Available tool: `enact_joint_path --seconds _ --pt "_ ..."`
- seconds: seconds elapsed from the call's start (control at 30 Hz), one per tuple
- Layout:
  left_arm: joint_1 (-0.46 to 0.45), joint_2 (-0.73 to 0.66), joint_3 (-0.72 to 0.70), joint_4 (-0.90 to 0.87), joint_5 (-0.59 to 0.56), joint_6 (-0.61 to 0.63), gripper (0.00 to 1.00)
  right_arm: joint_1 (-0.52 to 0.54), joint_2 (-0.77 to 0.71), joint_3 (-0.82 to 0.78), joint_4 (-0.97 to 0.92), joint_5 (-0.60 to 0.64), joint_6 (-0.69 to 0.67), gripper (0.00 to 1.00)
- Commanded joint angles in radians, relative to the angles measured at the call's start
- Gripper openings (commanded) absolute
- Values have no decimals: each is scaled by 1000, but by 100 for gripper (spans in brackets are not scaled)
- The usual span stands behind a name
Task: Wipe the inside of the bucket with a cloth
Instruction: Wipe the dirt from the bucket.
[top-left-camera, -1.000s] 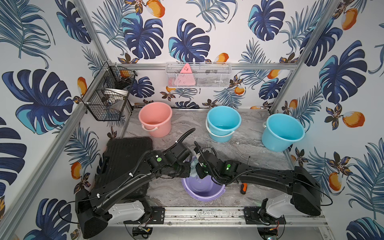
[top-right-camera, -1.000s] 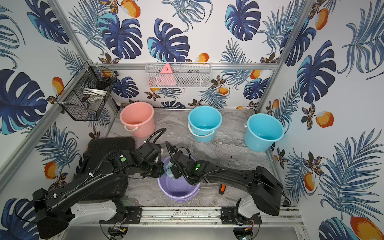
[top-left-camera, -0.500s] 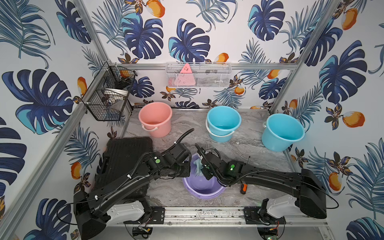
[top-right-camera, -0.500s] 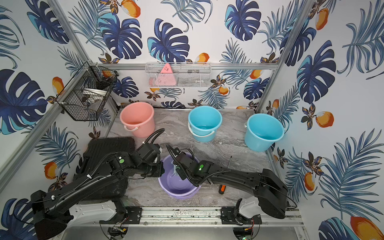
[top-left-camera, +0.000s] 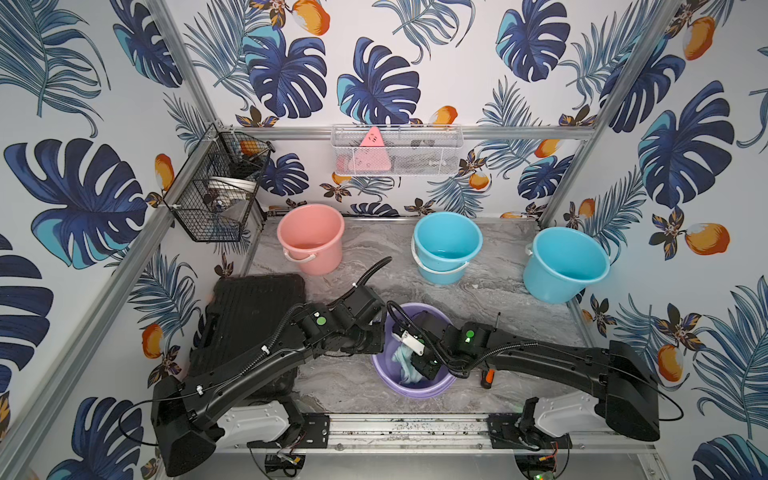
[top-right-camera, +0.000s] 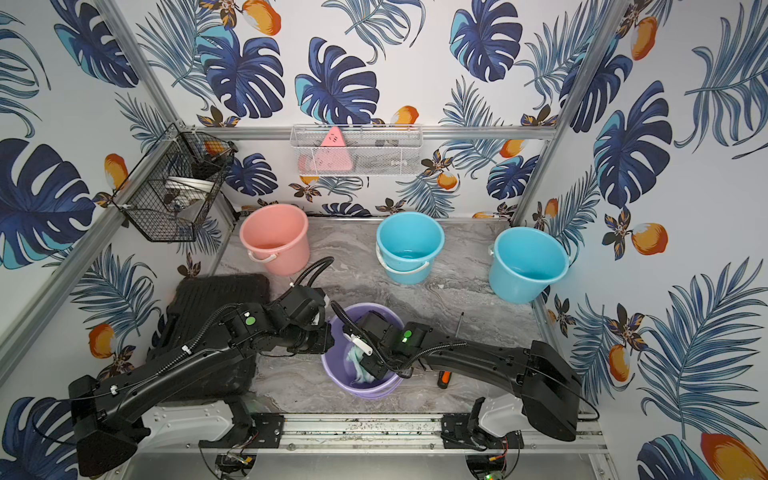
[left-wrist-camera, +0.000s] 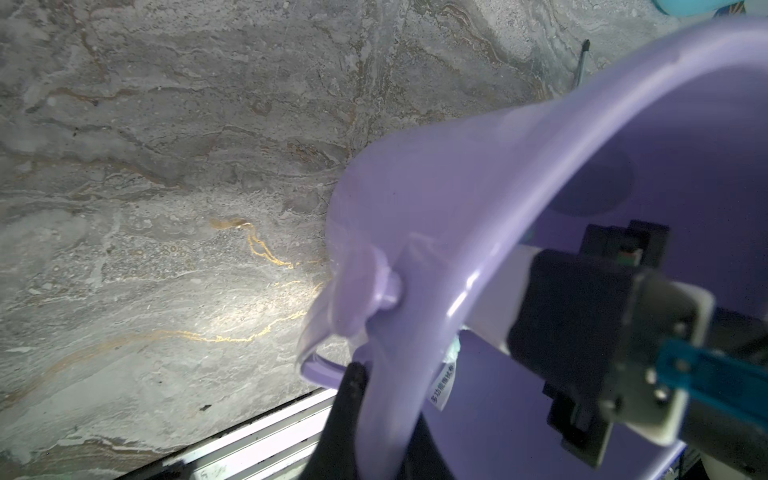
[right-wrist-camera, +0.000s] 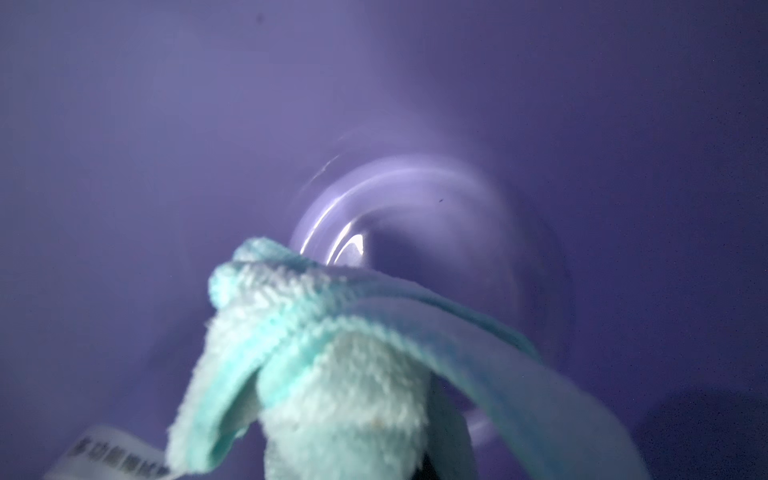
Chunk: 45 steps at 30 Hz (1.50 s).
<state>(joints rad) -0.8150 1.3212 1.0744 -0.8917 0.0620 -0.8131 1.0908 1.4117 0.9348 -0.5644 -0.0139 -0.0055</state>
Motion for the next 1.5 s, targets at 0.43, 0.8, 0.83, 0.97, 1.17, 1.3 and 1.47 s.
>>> enact_joint_path --seconds 0.43,0.8,0.83,0.97,1.17,1.3,1.47 --pt "2 -18 -3 45 38 4 0 -2 48 -87 522 209 81 0" --pt "1 -39 7 -5 -12 16 0 -2 38 -24 289 510 -246 0" --pt "2 -38 8 -11 -19 19 0 -2 27 -23 256 521 -290 0" --pt "1 -39 12 -30 -45 22 0 -2 -9 -22 114 499 -437 0" --pt "1 -36 30 -59 -83 28 0 0 26 41 -187 390 -533 0" --pt "0 -39 40 -69 -94 31 0 0 74 103 -347 215 -529 0" --pt "0 -46 40 -57 -91 38 0 -2 92 124 -353 -37 -533 0"
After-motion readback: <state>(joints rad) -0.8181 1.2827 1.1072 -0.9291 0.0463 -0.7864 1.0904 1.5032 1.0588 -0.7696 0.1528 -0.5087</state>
